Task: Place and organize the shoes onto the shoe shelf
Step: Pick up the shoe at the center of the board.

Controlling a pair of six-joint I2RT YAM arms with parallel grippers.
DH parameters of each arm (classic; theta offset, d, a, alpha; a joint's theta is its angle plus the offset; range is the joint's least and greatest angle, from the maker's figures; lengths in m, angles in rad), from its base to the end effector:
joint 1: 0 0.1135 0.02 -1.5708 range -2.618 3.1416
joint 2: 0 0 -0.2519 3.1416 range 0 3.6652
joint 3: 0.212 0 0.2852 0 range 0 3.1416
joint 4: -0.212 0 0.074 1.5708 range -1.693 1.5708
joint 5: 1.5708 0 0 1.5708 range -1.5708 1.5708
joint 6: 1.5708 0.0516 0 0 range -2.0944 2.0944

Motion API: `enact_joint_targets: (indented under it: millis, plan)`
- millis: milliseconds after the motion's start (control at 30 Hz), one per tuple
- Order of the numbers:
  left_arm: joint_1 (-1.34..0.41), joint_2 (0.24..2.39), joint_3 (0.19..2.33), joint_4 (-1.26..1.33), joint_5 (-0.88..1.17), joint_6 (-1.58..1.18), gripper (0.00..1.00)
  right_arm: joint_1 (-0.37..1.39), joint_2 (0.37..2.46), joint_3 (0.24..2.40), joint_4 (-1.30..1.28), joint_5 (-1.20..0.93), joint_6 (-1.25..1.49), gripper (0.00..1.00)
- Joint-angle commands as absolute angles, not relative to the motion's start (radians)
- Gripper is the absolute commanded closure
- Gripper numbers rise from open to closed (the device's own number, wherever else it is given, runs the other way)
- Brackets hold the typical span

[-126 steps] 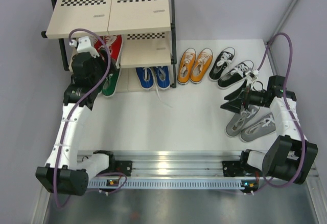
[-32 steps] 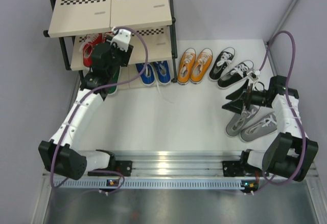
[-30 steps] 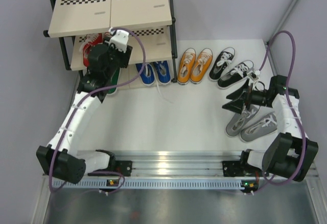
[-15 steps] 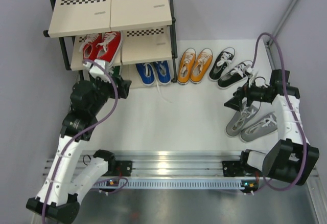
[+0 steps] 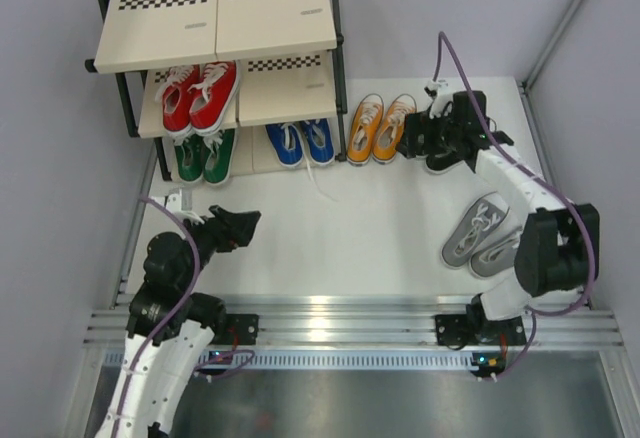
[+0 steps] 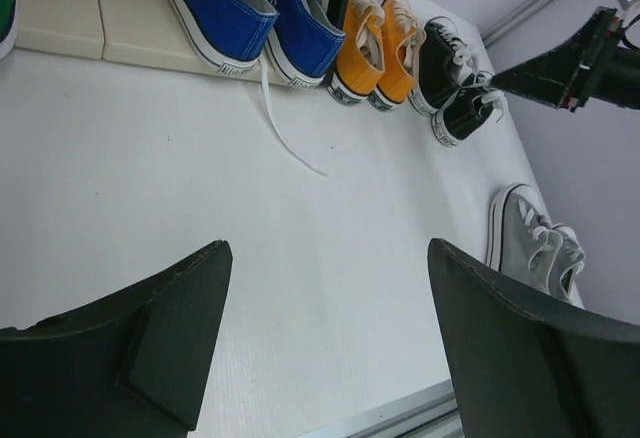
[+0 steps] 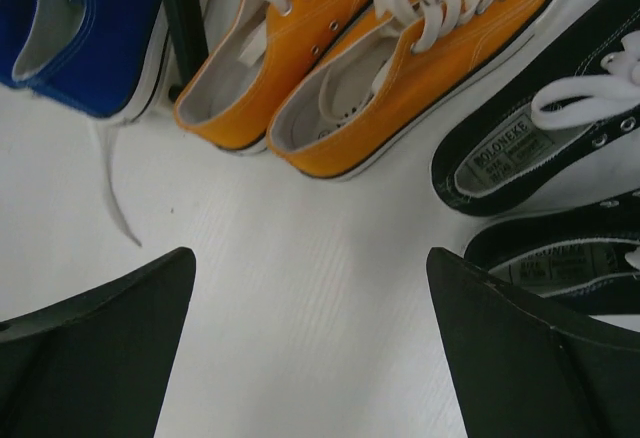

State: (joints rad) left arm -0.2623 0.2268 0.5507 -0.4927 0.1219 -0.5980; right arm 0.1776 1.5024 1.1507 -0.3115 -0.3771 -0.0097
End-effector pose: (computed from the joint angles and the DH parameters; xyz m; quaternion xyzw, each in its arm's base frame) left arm 0.1367 -0.0432 0.2947 -0.0887 0.7586 -0.3108 0.5657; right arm 0.3720 0.0861 0.2500 -0.1644 0.8713 0.2040 0.4150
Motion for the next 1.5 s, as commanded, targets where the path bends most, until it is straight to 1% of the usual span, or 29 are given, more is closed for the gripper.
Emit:
enact_joint_targets:
  millis: [0, 100, 200, 267, 367, 400, 467, 533, 600, 700, 733, 800, 867, 933, 967, 1000, 1067, 1100, 1133, 1300, 1467]
  plan:
    - [-0.258, 0.146, 0.494, -0.518, 0.08, -0.754, 0.15, 0.222, 1.629, 1.273, -0.17, -0.186, 0.231, 0.01]
    - [-0.258, 0.109, 0.477, -0.523, 0.052, -0.779, 0.15, 0.232, 1.731, 1.359, -0.164, -0.181, 0.299, 0.01]
    - [-0.258, 0.117, 0.489, -0.538, 0.032, -0.773, 0.15, 0.251, 1.816, 1.455, -0.192, -0.109, 0.317, 0.01]
    - [-0.258, 0.13, 0.492, -0.541, 0.04, -0.772, 0.14, 0.262, 1.847, 1.468, -0.186, -0.084, 0.34, 0.02]
    - [-0.258, 0.137, 0.494, -0.542, 0.043, -0.773, 0.14, 0.27, 1.911, 1.502, -0.216, -0.064, 0.367, 0.12]
    - [-0.258, 0.138, 0.494, -0.541, 0.044, -0.773, 0.14, 0.273, 1.92, 1.499, -0.218, -0.064, 0.371, 0.17]
    - [-0.258, 0.138, 0.495, -0.541, 0.043, -0.772, 0.14, 0.279, 1.93, 1.485, -0.218, -0.061, 0.383, 0.22]
    - [-0.259, 0.138, 0.494, -0.541, 0.044, -0.772, 0.15, 0.287, 1.934, 1.454, -0.204, -0.057, 0.396, 0.25]
    - [-0.259, 0.141, 0.494, -0.54, 0.046, -0.772, 0.14, 0.293, 1.948, 1.442, -0.192, -0.043, 0.405, 0.33]
    - [-0.259, 0.146, 0.494, -0.541, 0.052, -0.772, 0.14, 0.299, 1.995, 1.457, -0.202, -0.037, 0.431, 0.38]
    - [-0.258, 0.149, 0.494, -0.54, 0.058, -0.772, 0.14, 0.302, 2.008, 1.477, -0.204, -0.034, 0.439, 0.44]
    - [-0.258, 0.147, 0.494, -0.54, 0.061, -0.776, 0.14, 0.302, 2.051, 1.499, -0.213, -0.035, 0.451, 0.45]
    - [-0.258, 0.15, 0.494, -0.54, 0.067, -0.784, 0.14, 0.304, 2.086, 1.535, -0.225, -0.034, 0.453, 0.49]
    - [-0.259, 0.152, 0.495, -0.54, 0.074, -0.793, 0.14, 0.304, 2.1, 1.554, -0.241, -0.037, 0.457, 0.6]
    - [-0.259, 0.152, 0.495, -0.538, 0.075, -0.799, 0.14, 0.304, 2.097, 1.551, -0.239, -0.038, 0.453, 0.65]
    - [-0.258, 0.153, 0.494, -0.537, 0.078, -0.807, 0.14, 0.304, 2.091, 1.536, -0.236, -0.037, 0.449, 0.75]
    - [-0.258, 0.156, 0.483, -0.516, 0.1, -0.83, 0.14, 0.301, 2.047, 1.505, -0.21, -0.043, 0.431, 0.87]
    - [-0.258, 0.158, 0.465, -0.502, 0.115, -0.841, 0.14, 0.298, 2.025, 1.471, -0.2, -0.051, 0.426, 0.98]
    - [-0.258, 0.16, 0.454, -0.483, 0.129, -0.853, 0.14, 0.293, 1.999, 1.45, -0.186, -0.063, 0.42, 1.0]
    - [-0.259, 0.187, 0.347, -0.28, 0.273, -0.982, 0.14, 0.276, 1.755, 1.316, -0.124, -0.109, 0.321, 1.0]
    - [-0.259, 0.254, 0.261, -0.069, 0.373, -1.078, 0.14, 0.265, 1.512, 1.221, -0.205, -0.179, 0.172, 1.0]
